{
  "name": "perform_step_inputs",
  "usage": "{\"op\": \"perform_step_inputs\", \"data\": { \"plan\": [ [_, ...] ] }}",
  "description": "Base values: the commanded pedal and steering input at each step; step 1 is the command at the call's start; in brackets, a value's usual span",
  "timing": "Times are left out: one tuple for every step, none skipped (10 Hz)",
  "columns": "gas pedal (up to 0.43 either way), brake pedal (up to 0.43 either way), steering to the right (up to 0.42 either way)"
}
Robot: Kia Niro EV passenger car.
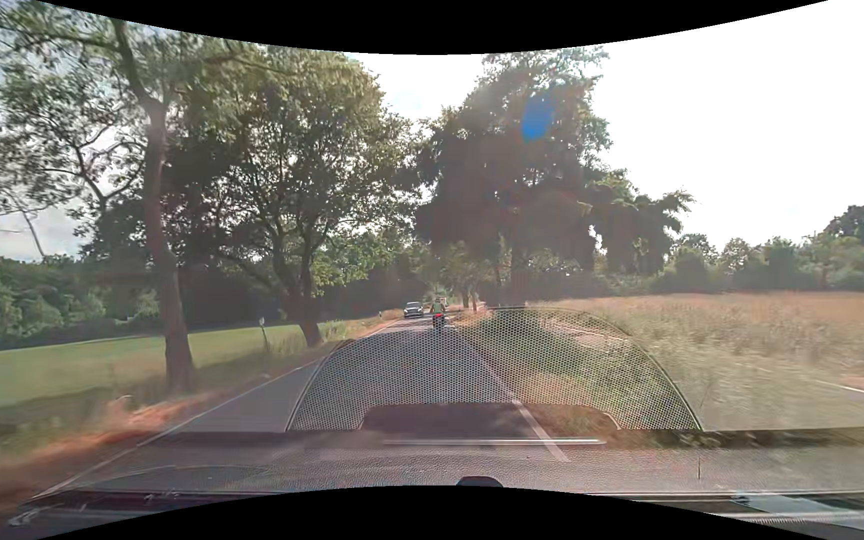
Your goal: Follow the waypoints while adhering to traffic rules and regulations
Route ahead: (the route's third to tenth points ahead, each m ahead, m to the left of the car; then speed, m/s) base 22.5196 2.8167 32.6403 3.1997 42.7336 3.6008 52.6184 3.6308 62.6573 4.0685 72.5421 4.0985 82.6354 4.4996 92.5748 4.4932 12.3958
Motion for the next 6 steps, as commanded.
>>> {"op": "perform_step_inputs", "data": {
  "plan": [
    [0.177, 0.0, -0.01],
    [0.169, 0.0, -0.01],
    [0.169, 0.0, -0.01],
    [0.169, 0.0, -0.01],
    [0.169, 0.0, -0.012],
    [0.169, 0.0, -0.012]
  ]
}}
